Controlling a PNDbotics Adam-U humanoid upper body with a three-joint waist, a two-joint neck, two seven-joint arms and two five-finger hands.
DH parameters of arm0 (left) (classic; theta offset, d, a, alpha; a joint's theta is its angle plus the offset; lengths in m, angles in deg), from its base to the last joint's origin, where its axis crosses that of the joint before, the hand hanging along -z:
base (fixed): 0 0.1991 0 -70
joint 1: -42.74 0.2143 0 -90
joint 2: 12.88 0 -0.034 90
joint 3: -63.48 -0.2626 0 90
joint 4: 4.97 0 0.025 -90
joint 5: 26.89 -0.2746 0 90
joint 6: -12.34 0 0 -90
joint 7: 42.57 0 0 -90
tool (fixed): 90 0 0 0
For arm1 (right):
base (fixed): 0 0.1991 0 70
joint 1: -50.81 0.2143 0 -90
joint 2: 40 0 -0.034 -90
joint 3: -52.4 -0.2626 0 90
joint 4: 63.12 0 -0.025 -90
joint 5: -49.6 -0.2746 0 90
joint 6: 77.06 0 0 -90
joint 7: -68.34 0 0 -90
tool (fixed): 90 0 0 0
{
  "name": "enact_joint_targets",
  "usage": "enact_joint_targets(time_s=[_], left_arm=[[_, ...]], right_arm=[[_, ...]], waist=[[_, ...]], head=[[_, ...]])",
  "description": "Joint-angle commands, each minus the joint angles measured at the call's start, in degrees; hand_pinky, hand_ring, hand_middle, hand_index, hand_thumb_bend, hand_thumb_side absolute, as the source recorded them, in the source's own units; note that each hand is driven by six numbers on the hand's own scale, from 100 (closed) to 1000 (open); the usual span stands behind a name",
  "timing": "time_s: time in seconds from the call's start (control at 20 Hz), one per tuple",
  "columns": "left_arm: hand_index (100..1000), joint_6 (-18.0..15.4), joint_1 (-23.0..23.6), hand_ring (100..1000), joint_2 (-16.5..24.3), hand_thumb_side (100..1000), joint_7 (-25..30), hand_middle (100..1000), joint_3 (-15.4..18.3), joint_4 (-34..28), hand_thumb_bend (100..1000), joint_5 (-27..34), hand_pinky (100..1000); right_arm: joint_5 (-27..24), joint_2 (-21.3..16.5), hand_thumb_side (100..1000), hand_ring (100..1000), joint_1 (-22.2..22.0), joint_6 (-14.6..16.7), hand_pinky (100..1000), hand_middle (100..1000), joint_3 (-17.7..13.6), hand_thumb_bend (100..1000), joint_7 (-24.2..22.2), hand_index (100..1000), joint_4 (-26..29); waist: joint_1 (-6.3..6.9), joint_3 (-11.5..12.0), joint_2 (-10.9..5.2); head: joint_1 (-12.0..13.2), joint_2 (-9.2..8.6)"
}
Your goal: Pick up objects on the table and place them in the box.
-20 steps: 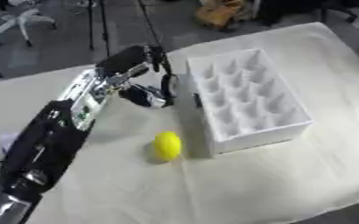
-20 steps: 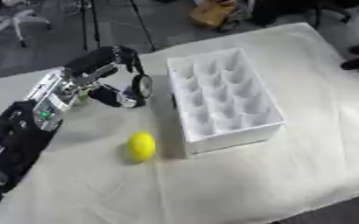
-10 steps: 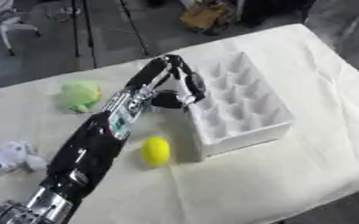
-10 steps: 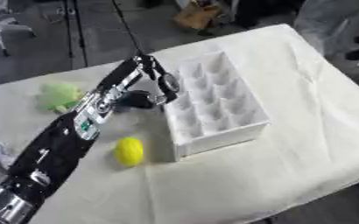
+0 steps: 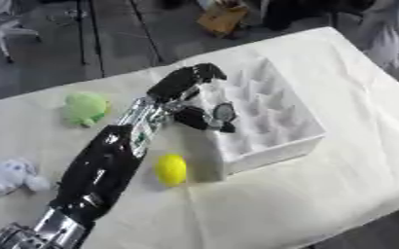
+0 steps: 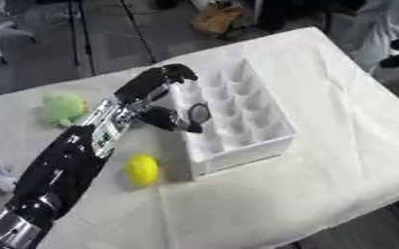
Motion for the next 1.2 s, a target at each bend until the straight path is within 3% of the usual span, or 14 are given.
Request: enact_joint_targets(time_s=[0.05,0.2,0.25,0.4,0.45,0.5,0.6,0.75,0.9,1.2], left_arm=[[852,0.5,-0.3,747,0.1,799,-2.5,823,1.3,-1.8,925,-2.2,838],[851,1.4,0.6,745,1.0,798,-6.0,822,1.9,-2.0,919,2.1,837],[816,1.9,1.8,700,1.3,808,-7.2,785,3.1,-2.3,755,4.6,798],[808,2.1,5.6,693,3.9,820,-7.8,777,4.8,-4.8,721,20.3,791],[806,2.1,6.8,666,5.2,989,-6.9,761,5.1,-5.9,416,24.5,761],[806,1.5,9.5,666,8.0,831,-5.8,761,6.1,-8.3,605,30.1,761],[807,1.8,13.2,664,12.2,828,-2.4,759,7.3,-13.0,601,39.6,760],[819,4.4,19.3,668,17.8,796,1.5,763,10.6,-20.3,594,47.2,766],[816,7.2,24.4,670,21.3,782,4.0,750,13.8,-26.6,610,50.1,773],[818,9.2,29.1,681,24.1,753,8.9,748,16.7,-31.8,639,48.1,780]], right_arm=[[-0.2,-1.5,765,669,0.4,0.0,781,717,-0.3,342,-0.2,893,1.4],[0.0,-1.4,766,669,0.1,0.0,781,717,-0.4,342,-0.1,893,1.4],[0.2,-1.4,764,667,-0.2,-0.1,780,716,-0.6,344,0.0,893,1.4],[0.9,-1.4,764,667,-1.1,-0.3,780,716,-1.0,344,0.2,893,1.4],[1.1,-1.4,754,665,-1.3,-0.4,779,715,-1.1,334,0.4,894,1.4],[1.3,-1.5,763,665,-1.7,-0.5,779,715,-1.3,348,0.6,894,1.4],[1.7,-1.5,762,665,-2.1,-0.6,779,715,-1.5,348,0.8,894,1.4],[2.3,-1.6,760,663,-3.1,-0.8,778,714,-1.8,352,1.1,894,1.4],[2.9,-1.7,759,662,-3.7,-0.9,778,714,-2.2,353,1.5,895,1.4],[3.6,-1.5,758,661,-4.5,-1.2,777,713,-2.4,356,1.9,895,1.4]], waist=[[-0.52,0.3,-0.67],[-0.56,0.8,-0.64],[-0.59,1.4,-0.55],[-0.62,2.6,-0.45],[-0.57,3.0,-0.46],[-0.46,3.4,-0.50],[-0.35,3.8,-0.55],[-0.16,4.9,-0.54],[0.16,5.7,-0.59],[0.22,6.4,-0.56]], head=[[0.0,-0.38],[-0.2,-0.18],[-0.4,-0.20],[-0.9,-0.16],[-0.9,-0.23],[-0.9,-0.33],[-1.0,-0.35],[-2.1,0.25],[-2.1,0.97],[-1.7,1.40]])
